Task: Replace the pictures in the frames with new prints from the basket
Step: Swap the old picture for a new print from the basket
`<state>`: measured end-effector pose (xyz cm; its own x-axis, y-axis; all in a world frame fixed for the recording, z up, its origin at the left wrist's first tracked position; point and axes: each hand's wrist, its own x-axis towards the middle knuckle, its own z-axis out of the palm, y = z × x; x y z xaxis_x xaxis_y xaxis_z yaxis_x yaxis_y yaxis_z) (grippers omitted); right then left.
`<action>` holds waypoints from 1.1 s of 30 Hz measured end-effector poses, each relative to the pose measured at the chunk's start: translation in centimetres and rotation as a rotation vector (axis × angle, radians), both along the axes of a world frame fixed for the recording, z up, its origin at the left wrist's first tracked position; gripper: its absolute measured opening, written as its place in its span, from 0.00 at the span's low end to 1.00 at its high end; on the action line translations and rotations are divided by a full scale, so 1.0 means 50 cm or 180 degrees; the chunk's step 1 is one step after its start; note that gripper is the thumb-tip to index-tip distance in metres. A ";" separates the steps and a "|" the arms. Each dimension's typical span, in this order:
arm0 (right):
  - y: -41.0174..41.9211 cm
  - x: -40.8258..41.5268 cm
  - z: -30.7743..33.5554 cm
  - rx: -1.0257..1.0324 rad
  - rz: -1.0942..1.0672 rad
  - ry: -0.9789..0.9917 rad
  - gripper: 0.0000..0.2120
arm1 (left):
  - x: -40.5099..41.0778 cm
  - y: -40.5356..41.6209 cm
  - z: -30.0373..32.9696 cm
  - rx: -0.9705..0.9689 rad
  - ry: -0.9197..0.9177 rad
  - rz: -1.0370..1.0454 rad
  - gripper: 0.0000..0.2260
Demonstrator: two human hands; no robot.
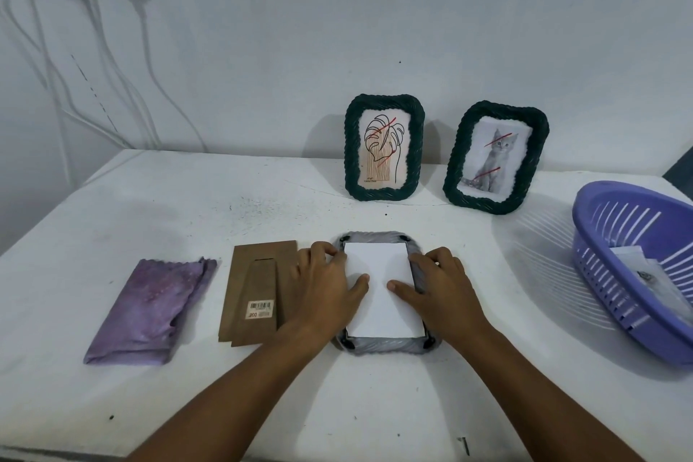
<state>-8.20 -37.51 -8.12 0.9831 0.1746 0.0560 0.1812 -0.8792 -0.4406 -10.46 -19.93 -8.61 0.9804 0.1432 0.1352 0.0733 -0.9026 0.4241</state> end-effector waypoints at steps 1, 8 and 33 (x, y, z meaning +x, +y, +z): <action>0.000 0.000 0.000 0.0002 0.0000 0.0004 0.27 | 0.000 -0.001 0.000 -0.0052 0.0008 0.0006 0.21; -0.001 -0.002 -0.002 0.0081 -0.0006 -0.0007 0.27 | 0.004 -0.005 0.011 -0.0165 0.0113 0.0160 0.18; -0.059 0.007 0.060 0.2082 -0.0041 0.0279 0.17 | 0.009 -0.008 0.086 -0.2918 -0.0249 -0.0484 0.12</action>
